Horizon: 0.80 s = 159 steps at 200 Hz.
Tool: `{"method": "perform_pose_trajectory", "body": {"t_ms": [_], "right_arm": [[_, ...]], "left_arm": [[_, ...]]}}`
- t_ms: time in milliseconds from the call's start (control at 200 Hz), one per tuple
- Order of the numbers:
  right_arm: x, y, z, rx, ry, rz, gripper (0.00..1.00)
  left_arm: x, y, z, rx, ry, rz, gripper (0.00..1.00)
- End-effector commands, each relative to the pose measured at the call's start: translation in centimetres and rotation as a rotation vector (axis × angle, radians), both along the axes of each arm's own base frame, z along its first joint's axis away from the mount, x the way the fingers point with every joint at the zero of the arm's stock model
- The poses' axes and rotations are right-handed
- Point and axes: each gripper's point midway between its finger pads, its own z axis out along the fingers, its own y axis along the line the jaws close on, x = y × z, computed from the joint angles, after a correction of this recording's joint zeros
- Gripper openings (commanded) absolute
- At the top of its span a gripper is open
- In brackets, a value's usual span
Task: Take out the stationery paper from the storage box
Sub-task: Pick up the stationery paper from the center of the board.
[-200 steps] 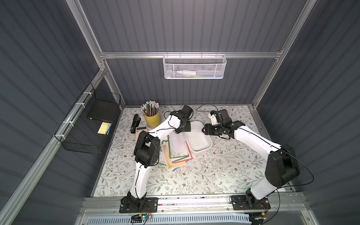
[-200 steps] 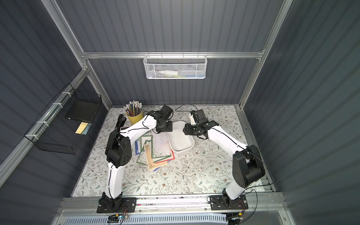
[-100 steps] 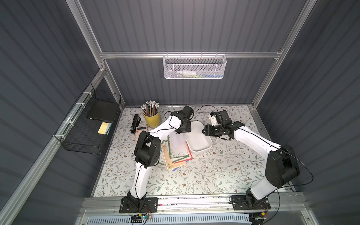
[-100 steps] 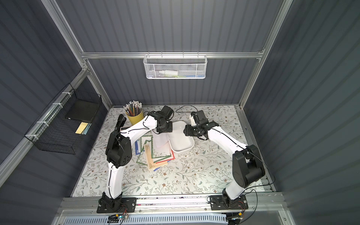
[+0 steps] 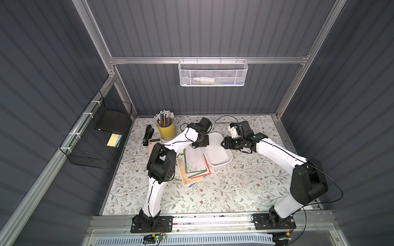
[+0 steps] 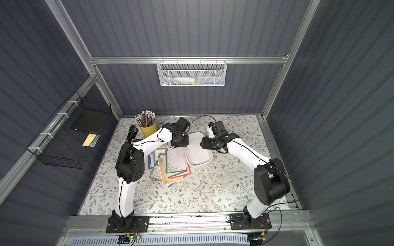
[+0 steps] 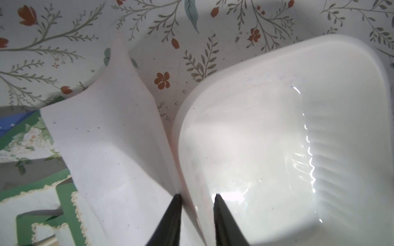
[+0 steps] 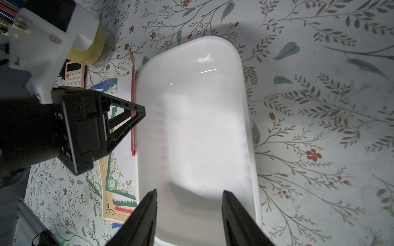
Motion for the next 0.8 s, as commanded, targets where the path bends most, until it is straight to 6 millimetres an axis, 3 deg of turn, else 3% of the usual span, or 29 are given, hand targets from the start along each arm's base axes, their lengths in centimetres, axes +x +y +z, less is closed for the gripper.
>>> {"method": "perform_pose_trajectory", "body": {"t_ms": [0, 225, 565, 790], "right_arm": [[0.0, -0.1, -1.0, -0.007, 0.014, 0.005, 0.53], [-0.1, -0.1, -1.3, -0.01, 0.024, 0.004, 0.53], [-0.6, 0.9, -1.7, 0.031, 0.061, 0.043, 0.53], [-1.1, 0.9, -3.6, 0.018, 0.11, 0.053, 0.52]], "left_arm": [[-0.5, -0.3, -0.7, 0.006, 0.016, -0.013, 0.2], [-0.5, -0.1, -0.5, 0.016, 0.014, -0.013, 0.0], [-0.2, -0.2, 0.5, 0.01, -0.006, -0.013, 0.0], [0.1, -0.4, 1.7, -0.004, -0.029, -0.014, 0.21]]}}
